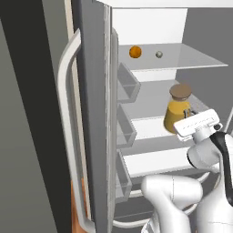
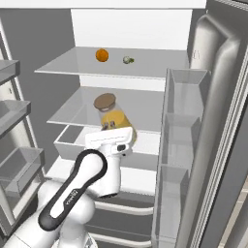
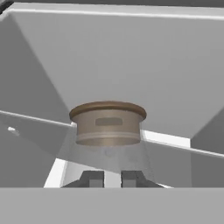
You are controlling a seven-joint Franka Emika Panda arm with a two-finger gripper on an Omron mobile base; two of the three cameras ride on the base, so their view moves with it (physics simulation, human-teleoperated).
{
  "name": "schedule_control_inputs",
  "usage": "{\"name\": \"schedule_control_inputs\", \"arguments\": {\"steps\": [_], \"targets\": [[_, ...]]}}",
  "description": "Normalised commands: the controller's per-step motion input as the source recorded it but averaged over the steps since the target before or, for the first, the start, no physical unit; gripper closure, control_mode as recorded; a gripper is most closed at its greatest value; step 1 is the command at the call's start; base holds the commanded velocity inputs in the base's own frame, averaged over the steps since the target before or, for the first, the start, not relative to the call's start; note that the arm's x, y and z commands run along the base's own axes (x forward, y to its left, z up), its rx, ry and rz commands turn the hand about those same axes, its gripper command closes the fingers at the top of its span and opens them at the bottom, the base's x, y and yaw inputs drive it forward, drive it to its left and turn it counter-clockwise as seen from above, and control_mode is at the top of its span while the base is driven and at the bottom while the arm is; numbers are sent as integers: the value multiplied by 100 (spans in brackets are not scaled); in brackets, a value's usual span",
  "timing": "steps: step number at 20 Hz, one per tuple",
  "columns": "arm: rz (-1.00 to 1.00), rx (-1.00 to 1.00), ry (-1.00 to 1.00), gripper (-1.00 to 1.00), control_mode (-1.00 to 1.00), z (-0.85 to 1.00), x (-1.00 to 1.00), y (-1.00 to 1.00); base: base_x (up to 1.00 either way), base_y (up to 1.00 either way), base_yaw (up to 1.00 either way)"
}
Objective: Move the orange and radish from the second highest shelf to the top shelf to make space. Then, place the pitcher from the counter on the cleared second highest shelf.
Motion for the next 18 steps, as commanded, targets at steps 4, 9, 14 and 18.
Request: {"name": "schedule_control_inputs", "arguments": {"steps": [4,9,14,18], "targets": [[-16,0,0,100,-100,0,33,39,0,0,0],[-16,0,0,100,-100,0,40,33,0,0,0],[-7,0,0,100,-100,1,42,12,0,0,0],[-2,6,0,100,-100,22,34,0,0,0,0]]}}
